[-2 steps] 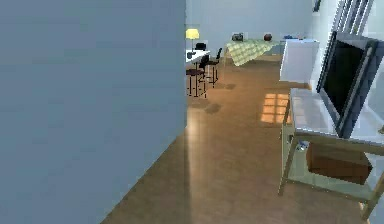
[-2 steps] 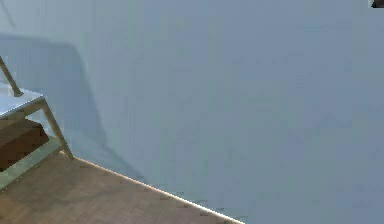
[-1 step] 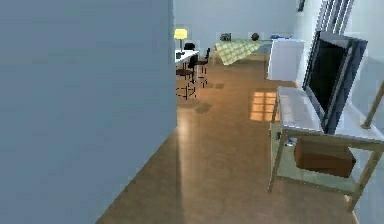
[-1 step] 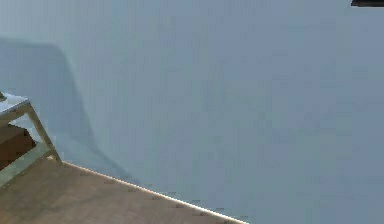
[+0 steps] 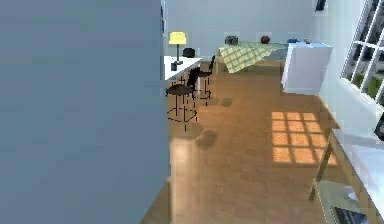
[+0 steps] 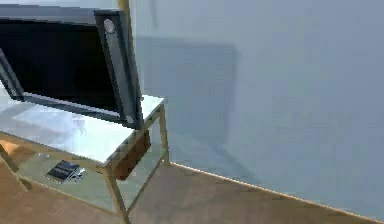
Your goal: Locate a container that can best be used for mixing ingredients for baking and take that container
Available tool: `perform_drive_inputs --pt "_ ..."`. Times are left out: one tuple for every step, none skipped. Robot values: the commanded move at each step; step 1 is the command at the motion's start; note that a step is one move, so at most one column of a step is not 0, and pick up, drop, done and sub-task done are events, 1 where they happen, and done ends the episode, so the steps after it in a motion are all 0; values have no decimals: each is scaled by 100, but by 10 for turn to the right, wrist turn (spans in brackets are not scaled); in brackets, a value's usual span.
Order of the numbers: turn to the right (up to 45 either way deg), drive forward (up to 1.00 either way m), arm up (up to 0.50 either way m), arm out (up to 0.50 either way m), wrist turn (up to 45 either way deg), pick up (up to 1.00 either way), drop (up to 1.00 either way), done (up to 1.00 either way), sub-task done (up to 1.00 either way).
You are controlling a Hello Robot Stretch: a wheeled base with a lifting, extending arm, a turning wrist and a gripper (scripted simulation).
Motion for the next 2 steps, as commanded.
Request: perform_drive_inputs --pt "0 40 0 0 0 0 0 0 0" --pt "150 0 0 0 0 0 0 0 0"
